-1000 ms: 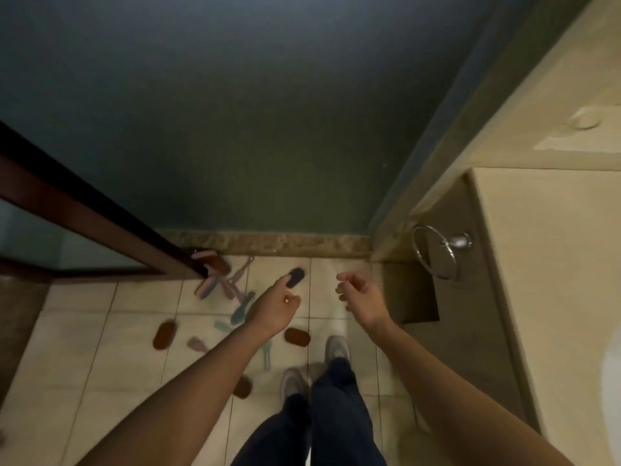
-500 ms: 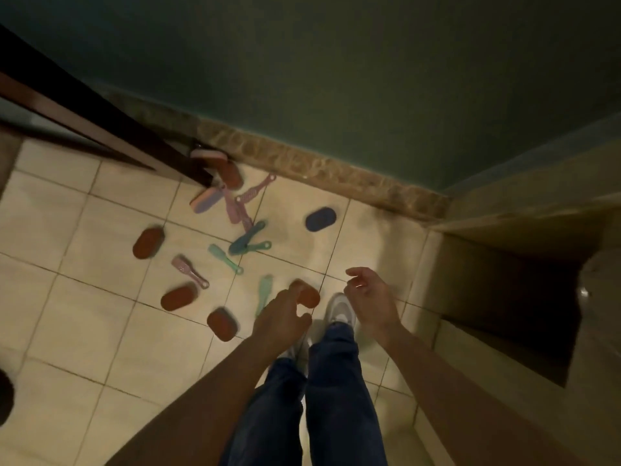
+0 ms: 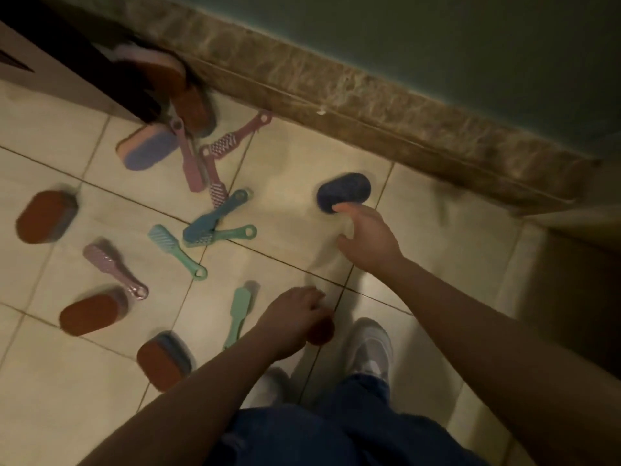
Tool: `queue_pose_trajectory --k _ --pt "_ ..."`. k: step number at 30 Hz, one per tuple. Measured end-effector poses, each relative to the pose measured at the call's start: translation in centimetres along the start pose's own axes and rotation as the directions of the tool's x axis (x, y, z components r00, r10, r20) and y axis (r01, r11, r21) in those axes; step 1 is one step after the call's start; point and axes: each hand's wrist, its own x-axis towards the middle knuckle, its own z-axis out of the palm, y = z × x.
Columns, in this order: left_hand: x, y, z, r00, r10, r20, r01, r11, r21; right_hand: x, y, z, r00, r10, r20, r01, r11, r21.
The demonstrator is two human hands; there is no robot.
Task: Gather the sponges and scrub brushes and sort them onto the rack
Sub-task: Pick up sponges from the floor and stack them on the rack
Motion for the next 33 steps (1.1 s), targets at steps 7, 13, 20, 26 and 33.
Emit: queue_pose_trajectory --k 7,13,20,26,33 --pt "3.2 -2.7 4.0 0.929 0.365 0.062 -0.37 0.917 0.147 7.0 1.9 1.9 0.965 -0.229 0.127 0.262 0.857 -0.444" --pt "4.4 -3.6 3.1 0.931 0.355 0.088 -0.36 0.932 0.05 8.6 1.8 2.2 0.946 -0.292 0.142 0.321 0.779 -0.538" --pt "6.0 -4.4 1.8 0.95 0.311 0.02 -0.312 0.945 0.101 8.7 2.2 2.7 0.939 -0.32 0.124 0.324 0.708 -0.628" --pt "5.7 -4.3 1.8 0.944 0.326 -0.04 -0.316 0.935 0.161 8.6 2.0 2.6 0.934 -0.325 0.151 0.33 0.614 -0.717" --pt "6.4 -4.7 1.5 0.947 0.318 -0.036 -0.303 0.928 0.218 8.4 1.6 2.0 0.927 -0.371 0.057 0.305 0.656 -0.691"
